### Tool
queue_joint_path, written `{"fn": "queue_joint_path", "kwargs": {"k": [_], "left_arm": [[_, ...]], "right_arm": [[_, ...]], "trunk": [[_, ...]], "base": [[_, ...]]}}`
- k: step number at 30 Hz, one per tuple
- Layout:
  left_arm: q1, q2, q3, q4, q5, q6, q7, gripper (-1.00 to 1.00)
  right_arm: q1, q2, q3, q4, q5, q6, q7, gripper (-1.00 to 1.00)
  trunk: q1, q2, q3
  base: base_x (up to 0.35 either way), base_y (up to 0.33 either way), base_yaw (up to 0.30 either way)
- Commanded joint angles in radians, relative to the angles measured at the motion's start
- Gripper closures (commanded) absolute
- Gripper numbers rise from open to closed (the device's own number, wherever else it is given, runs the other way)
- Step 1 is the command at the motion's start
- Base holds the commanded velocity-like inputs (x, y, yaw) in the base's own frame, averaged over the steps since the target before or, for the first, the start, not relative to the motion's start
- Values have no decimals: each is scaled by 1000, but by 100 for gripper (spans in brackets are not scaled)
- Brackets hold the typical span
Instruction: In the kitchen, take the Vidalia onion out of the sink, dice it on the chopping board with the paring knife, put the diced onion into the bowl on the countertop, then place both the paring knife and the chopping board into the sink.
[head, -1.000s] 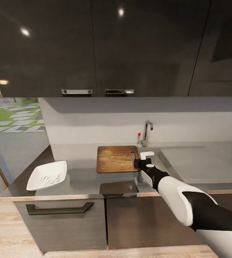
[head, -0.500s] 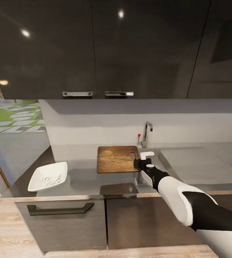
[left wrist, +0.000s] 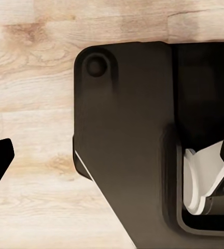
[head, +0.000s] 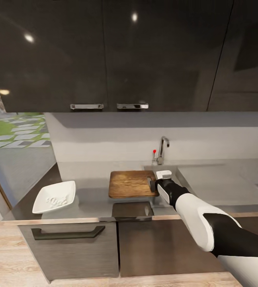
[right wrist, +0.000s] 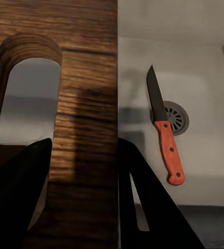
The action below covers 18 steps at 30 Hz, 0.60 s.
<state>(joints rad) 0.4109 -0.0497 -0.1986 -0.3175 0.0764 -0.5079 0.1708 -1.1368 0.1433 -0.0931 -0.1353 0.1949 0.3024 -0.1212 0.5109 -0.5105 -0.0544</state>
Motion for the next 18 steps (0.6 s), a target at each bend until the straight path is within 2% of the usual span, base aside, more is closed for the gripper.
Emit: {"fn": "queue_joint_path", "kwargs": {"k": [1, 5, 6, 11, 18], "left_arm": [[0, 1, -8, -2, 8, -1, 6, -100], [0, 1, -8, -2, 8, -2, 6, -100], [0, 1, -8, -2, 8, -3, 6, -100], [0, 2, -9, -1, 7, -6, 6, -100], [0, 2, -9, -2, 7, -6, 6, -100]], "right_arm": [[-1, 1, -11, -2, 3, 26, 0, 100], [-1, 1, -11, -12, -64, 70, 0, 100], [-1, 1, -11, -14, -69, 74, 0, 100], [-1, 1, -11, -21, -79, 81, 0, 100], [-1, -2, -12, -21, -87, 82, 1, 100]], "trunk": [[-3, 5, 1], [-19, 33, 14], [-23, 40, 17], [-23, 40, 17], [-23, 40, 17]], "base": [[0, 0, 0], [0, 0, 0], [0, 0, 0], [19, 0, 0], [296, 0, 0]]}}
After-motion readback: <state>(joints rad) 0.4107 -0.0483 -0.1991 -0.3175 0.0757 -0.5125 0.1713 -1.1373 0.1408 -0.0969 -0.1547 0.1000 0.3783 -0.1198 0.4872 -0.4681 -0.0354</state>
